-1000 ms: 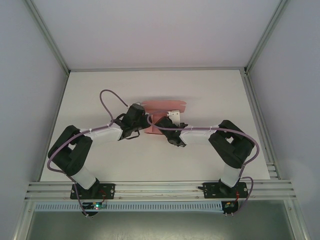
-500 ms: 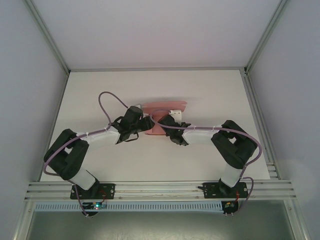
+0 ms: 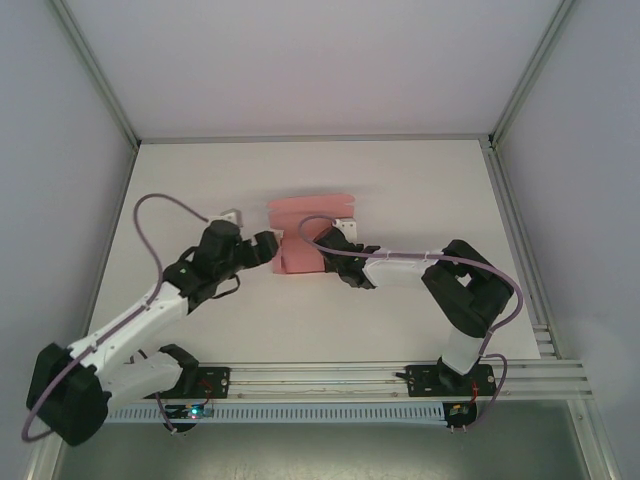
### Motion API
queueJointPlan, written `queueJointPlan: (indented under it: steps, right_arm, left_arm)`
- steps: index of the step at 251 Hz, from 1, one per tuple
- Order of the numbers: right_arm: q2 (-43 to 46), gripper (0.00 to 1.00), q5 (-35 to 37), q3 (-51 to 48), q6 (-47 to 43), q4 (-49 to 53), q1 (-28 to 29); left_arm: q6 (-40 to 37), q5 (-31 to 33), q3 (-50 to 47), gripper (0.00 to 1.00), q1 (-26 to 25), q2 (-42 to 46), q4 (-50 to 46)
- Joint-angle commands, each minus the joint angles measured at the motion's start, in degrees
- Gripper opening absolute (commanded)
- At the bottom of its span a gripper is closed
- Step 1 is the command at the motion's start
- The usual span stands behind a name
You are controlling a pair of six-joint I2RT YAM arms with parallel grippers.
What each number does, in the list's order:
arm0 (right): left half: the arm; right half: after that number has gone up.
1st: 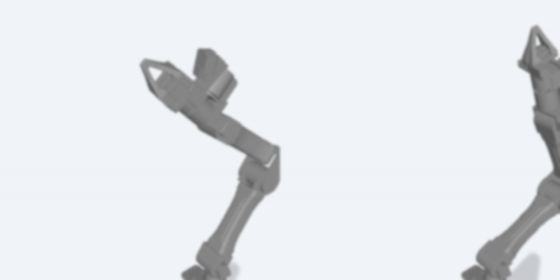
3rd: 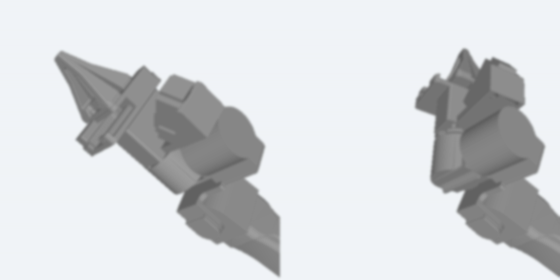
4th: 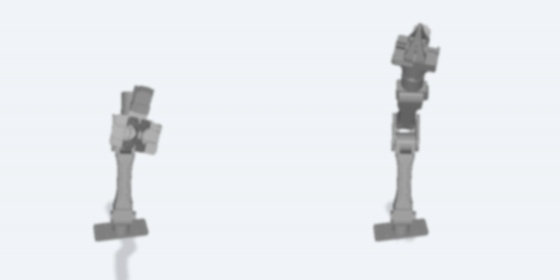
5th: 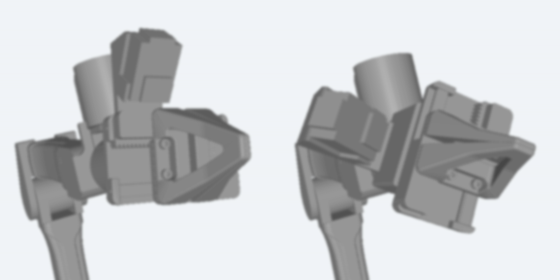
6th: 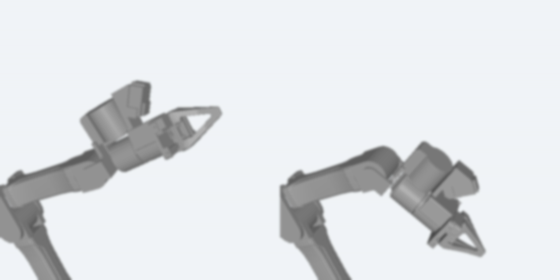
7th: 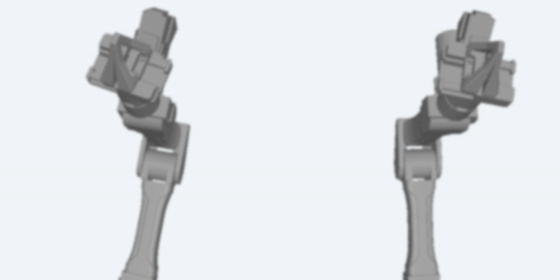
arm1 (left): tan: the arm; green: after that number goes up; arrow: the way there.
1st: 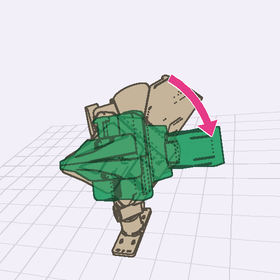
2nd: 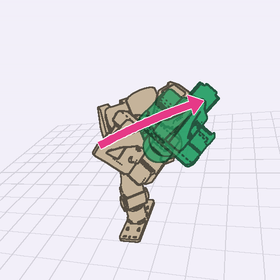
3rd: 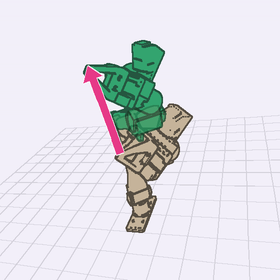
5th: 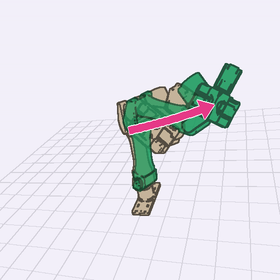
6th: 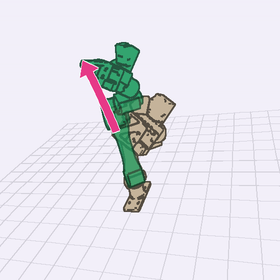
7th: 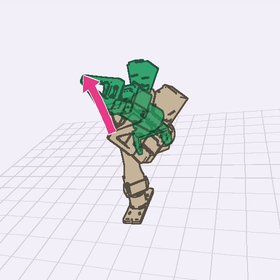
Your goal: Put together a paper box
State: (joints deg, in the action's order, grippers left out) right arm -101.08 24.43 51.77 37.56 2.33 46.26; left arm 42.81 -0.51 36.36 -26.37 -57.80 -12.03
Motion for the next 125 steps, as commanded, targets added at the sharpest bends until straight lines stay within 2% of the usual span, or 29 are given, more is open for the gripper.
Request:
queueJointPlan:
  steps: [1,22,44,66,88,125]
  right_arm:
    - [-1.11,0.0,-0.89,1.32,-0.64,-0.12,-0.39]
    - [-1.54,0.0,-1.76,1.66,-0.95,-0.17,-0.52]
    - [-2.13,0.0,-2.49,2.19,-1.35,0.26,-0.49]
    - [-2.32,0.0,-2.54,2.29,-1.35,0.52,-0.73]
    - [-2.34,0.0,-3.18,2.24,-1.17,0.43,-0.95]
    - [-2.52,0.0,-3.82,1.83,-1.17,-0.19,-1.0]
  left_arm:
    - [3.53,-3.54,-5.87,0.8,6.07,1.57,-4.83]
    - [3.2,-13.3,-10.67,0.73,9.83,-0.81,5.45]
    - [2.78,-22.28,-12.78,0.62,10.42,-5.82,18.45]
    - [2.68,-27.21,-13.03,0.53,10.5,-10.72,27.55]
    - [2.52,-29.39,-12.66,0.49,10.46,-14.81,32.02]
    - [0.02,-28.12,-12.17,0.48,10.51,-20.64,34.73]
